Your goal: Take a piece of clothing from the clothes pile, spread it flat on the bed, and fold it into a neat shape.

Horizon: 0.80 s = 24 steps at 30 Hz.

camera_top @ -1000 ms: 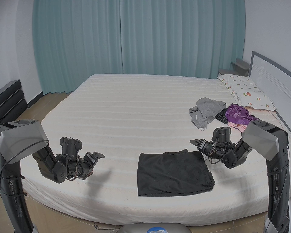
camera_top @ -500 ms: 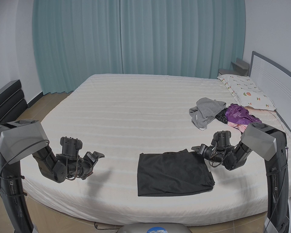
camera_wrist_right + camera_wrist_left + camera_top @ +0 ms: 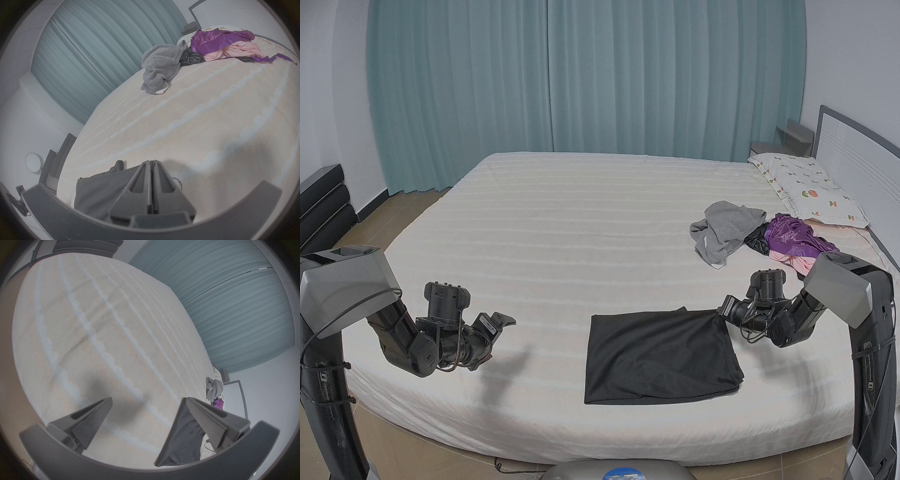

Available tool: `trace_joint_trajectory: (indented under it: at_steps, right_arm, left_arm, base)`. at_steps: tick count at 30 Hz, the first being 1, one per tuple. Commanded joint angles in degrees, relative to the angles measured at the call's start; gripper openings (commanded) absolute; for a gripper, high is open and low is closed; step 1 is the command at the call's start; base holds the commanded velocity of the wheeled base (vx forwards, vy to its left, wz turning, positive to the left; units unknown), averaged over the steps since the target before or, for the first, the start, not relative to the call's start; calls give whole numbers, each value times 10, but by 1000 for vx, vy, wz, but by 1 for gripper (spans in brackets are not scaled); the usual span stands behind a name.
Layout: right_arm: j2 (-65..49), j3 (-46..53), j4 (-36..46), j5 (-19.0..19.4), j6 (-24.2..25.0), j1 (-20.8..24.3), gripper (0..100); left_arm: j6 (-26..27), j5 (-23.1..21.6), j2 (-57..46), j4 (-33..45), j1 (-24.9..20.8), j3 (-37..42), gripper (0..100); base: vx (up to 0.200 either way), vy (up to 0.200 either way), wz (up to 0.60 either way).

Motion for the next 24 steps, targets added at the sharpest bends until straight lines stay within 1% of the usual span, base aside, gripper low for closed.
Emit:
trace_joint_trajectory:
  at_steps: [1,8,9,13,15,17,18,19,20,21,22,23,24]
  right_arm:
    - [6,-7,5,0,0,-2,0]
    - [8,-11,14,0,0,-2,0]
    - [7,-10,13,2,0,-3,100]
    - [-14,4,1,9,10,-9,100]
    - [-54,47,-1,21,19,-14,100]
    - [-90,103,-15,50,19,-16,100]
    - [-97,117,-20,57,19,-16,100]
    - [-120,165,-38,77,19,-17,100]
    - [-131,197,-51,86,14,-19,100]
    - [-142,234,-68,94,12,-19,100]
    - [-142,239,-71,95,12,-19,100]
    - [-155,302,-108,100,5,-18,100]
    - [-158,329,-126,100,-2,-19,100]
  left_arm:
    - [0,0,1,0,0,0,100]
    - [0,-1,1,0,0,0,100]
    - [0,0,1,0,0,0,100]
    - [1,0,1,0,0,0,100]
    - [0,0,1,0,0,0,100]
    - [0,0,1,0,0,0,100]
    - [0,0,1,0,1,0,100]
    - [0,0,1,0,0,0,100]
    - [0,0,1,0,0,0,100]
    - [0,0,1,0,0,0,100]
    - [0,-1,1,0,0,0,100]
    - [0,0,1,0,0,0,100]
    - [0,0,1,0,0,0,100]
  base:
    - [0,0,0]
    - [0,0,0]
    - [0,0,0]
    - [0,0,0]
    - [0,0,0]
    - [0,0,0]
    - [0,0,0]
    - [0,0,0]
    - [0,0,0]
    - [0,0,0]
    - [0,0,0]
    - [0,0,0]
    - [0,0,0]
